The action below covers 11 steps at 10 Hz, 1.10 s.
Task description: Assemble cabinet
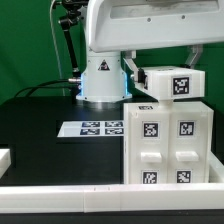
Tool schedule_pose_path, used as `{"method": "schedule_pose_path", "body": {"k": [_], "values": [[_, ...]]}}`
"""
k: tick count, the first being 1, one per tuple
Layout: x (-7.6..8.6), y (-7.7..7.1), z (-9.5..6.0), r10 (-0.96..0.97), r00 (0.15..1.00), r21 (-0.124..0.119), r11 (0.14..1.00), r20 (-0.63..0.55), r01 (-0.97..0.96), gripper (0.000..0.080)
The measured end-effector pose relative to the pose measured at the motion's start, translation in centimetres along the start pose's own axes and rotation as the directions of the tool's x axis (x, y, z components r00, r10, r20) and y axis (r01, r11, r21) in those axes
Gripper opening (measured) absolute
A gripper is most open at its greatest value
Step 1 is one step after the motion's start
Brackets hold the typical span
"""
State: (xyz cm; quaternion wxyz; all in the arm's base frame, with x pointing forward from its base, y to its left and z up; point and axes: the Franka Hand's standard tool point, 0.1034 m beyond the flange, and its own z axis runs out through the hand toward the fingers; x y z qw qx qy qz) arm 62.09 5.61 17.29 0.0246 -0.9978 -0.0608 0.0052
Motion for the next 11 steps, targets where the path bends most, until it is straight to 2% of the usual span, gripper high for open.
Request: {"method": "schedule_pose_path", "body": {"k": [5, 11], "values": [[0.4, -0.3, 0.0, 0.017, 0.999, -0.003, 1.000, -0.036, -0.017, 0.0563], [-0.9, -0.6, 0.0, 0.017, 0.997, -0.005, 1.000, -0.070, -0.017, 0.0563]]}}
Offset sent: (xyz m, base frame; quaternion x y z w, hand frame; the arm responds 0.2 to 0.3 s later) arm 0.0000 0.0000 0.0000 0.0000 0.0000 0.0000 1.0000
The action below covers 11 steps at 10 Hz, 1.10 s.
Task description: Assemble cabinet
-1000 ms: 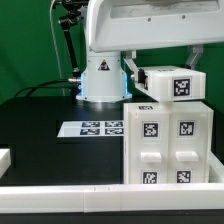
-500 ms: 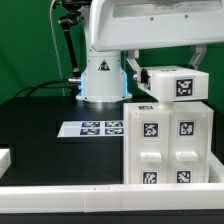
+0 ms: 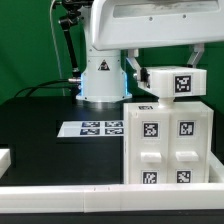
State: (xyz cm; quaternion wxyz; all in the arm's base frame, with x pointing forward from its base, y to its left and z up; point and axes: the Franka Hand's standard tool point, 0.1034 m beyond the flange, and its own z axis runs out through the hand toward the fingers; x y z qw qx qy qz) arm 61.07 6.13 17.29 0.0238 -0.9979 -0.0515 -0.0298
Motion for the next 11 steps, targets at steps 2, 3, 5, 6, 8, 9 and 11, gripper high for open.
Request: {"method": "schedule_pose_path", "body": {"k": [2, 3, 5, 6, 8, 9, 11], "values": [[0.05, 0.02, -0.02, 0.000, 1.000, 0.000, 1.000, -0.001, 0.000, 0.0563], [0.05, 0.02, -0.02, 0.000, 1.000, 0.000, 1.000, -0.001, 0.000, 0.0563], [0.02, 0.11, -0.02, 0.001, 1.000, 0.000, 1.000, -0.001, -0.001, 0.0563], [0.00, 0.20, -0.03, 0.009, 1.000, -0.002, 1.000, -0.016, -0.009, 0.0563], [-0.72, -0.05, 0.00, 0.017, 0.998, -0.005, 1.000, -0.053, -0.017, 0.0563], [-0.73, 0.00, 0.01, 0.018, 0.998, -0.006, 1.000, -0.059, -0.018, 0.0563], [-0.71, 0.06, 0.00, 0.017, 0.998, -0.006, 1.000, -0.060, -0.018, 0.0563]]}}
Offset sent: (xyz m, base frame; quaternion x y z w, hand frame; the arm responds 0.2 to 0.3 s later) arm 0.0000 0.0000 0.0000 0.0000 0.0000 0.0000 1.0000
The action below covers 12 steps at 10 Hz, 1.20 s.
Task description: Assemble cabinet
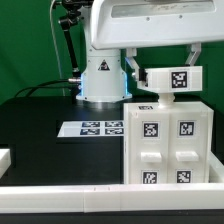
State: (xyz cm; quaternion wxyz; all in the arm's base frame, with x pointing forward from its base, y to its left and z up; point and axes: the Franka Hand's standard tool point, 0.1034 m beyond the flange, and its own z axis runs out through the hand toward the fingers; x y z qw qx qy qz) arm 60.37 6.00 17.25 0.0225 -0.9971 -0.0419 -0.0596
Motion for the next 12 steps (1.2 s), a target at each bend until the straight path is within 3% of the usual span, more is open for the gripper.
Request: {"method": "schedule_pose_path", "body": {"k": [7, 12], "values": [[2.4, 0.2, 0.2, -0.019, 0.998, -0.009, 1.000, -0.066, 0.019, 0.0563], [2.5, 0.2, 0.2, -0.019, 0.997, -0.011, 1.000, -0.079, 0.018, 0.0563]]}}
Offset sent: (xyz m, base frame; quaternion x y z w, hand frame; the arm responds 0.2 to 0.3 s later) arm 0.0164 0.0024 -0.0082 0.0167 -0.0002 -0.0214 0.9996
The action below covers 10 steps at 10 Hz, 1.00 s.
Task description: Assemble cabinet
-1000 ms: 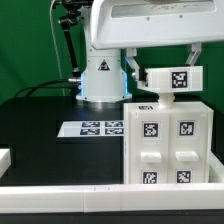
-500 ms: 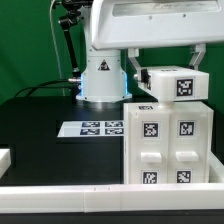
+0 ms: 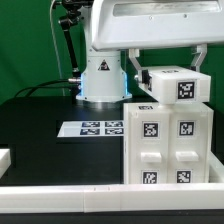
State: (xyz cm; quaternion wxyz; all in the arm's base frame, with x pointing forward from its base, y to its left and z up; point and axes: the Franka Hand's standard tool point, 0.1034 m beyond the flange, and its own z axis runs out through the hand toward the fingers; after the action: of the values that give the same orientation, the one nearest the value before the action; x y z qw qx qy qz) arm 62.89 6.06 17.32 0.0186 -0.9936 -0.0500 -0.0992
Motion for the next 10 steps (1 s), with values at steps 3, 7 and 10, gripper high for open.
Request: {"method": "schedule_pose_path", "body": {"k": [3, 7, 10], "values": [[-0.8, -0.3, -0.2, -0.004, 0.999, -0.003, 1.000, -0.039, 0.004, 0.0563], [-1.9, -0.9, -0.4, -0.011, 0.999, -0.001, 1.000, -0.046, 0.011, 0.0563], [-1.9, -0.9, -0.4, -0.011, 0.999, -0.001, 1.000, -0.047, 0.011, 0.0563]]}}
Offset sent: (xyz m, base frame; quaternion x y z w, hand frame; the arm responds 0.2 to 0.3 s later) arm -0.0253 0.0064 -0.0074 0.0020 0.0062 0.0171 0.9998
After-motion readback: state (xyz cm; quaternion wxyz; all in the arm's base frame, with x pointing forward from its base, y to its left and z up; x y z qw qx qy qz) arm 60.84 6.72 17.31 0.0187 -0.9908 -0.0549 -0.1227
